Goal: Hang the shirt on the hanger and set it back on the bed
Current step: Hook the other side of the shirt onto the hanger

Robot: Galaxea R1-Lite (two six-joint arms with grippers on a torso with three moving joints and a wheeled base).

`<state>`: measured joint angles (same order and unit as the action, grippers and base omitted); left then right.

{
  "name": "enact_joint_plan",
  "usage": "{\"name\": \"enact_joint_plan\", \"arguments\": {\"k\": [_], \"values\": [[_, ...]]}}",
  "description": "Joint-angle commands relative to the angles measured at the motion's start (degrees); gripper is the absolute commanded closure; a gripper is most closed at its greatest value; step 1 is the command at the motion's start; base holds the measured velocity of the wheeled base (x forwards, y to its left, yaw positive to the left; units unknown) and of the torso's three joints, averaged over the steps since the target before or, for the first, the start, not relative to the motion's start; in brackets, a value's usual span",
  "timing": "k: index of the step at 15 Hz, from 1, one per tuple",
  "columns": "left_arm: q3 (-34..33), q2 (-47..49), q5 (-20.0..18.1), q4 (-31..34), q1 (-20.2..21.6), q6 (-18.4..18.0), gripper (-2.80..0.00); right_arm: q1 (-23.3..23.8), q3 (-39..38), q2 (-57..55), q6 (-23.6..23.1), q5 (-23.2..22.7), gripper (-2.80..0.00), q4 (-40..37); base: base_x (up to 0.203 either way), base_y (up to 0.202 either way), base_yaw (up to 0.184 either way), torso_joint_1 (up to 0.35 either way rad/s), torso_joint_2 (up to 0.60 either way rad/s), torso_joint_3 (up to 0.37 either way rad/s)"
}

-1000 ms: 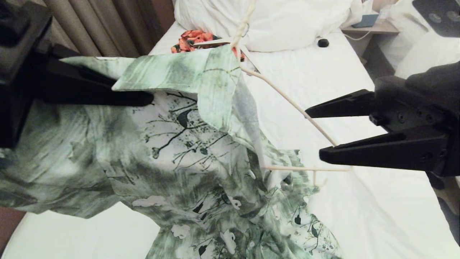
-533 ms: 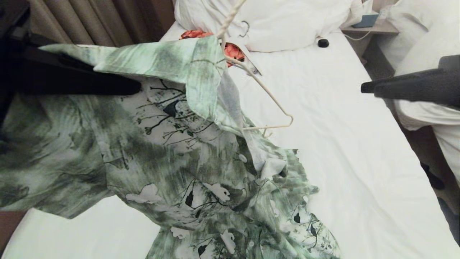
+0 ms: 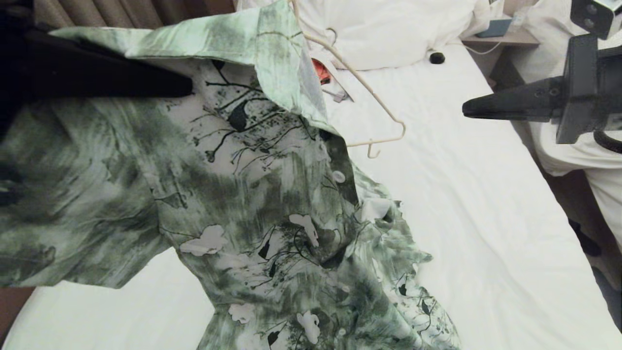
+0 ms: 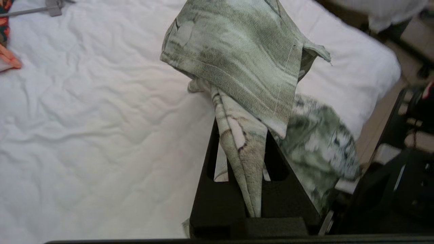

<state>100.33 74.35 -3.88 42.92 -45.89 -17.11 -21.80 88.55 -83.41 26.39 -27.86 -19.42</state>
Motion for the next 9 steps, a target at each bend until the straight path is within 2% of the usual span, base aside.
{"name": "enact_joint_plan", "arguments": {"k": [1, 3, 5, 7, 9], "values": [[-5.0, -2.0, 0.0, -5.7, -0.2, 2.8, 0.00, -0.1, 4.3, -4.2, 2.2, 1.7, 0.00, -2.0, 0.000, 0.000, 0.000, 0.000, 0.00, 0.000], [-13.7, -4.4, -0.9, -17.2, -0.2, 6.8, 0.00, 0.0, 8.4, -6.1, 6.3, 5.0, 0.00, -5.3, 0.000, 0.000, 0.000, 0.000, 0.00, 0.000], [-21.2, -6.7, -2.4, -29.6, -0.1, 10.5, 0.00, 0.0, 11.7, -7.6, 6.9, 7.5, 0.00, -14.0, 0.000, 0.000, 0.000, 0.000, 0.00, 0.000], [-24.3, -8.8, -3.0, -35.0, 0.0, 17.2, 0.00, -0.1, 13.6, -10.9, 8.5, 10.7, 0.00, -19.6, 0.000, 0.000, 0.000, 0.000, 0.00, 0.000], [-26.1, -10.1, -4.1, -37.6, 0.0, 20.6, 0.00, -0.6, 13.7, -12.8, 10.7, 11.2, 0.00, -19.9, 0.000, 0.000, 0.000, 0.000, 0.00, 0.000]]}}
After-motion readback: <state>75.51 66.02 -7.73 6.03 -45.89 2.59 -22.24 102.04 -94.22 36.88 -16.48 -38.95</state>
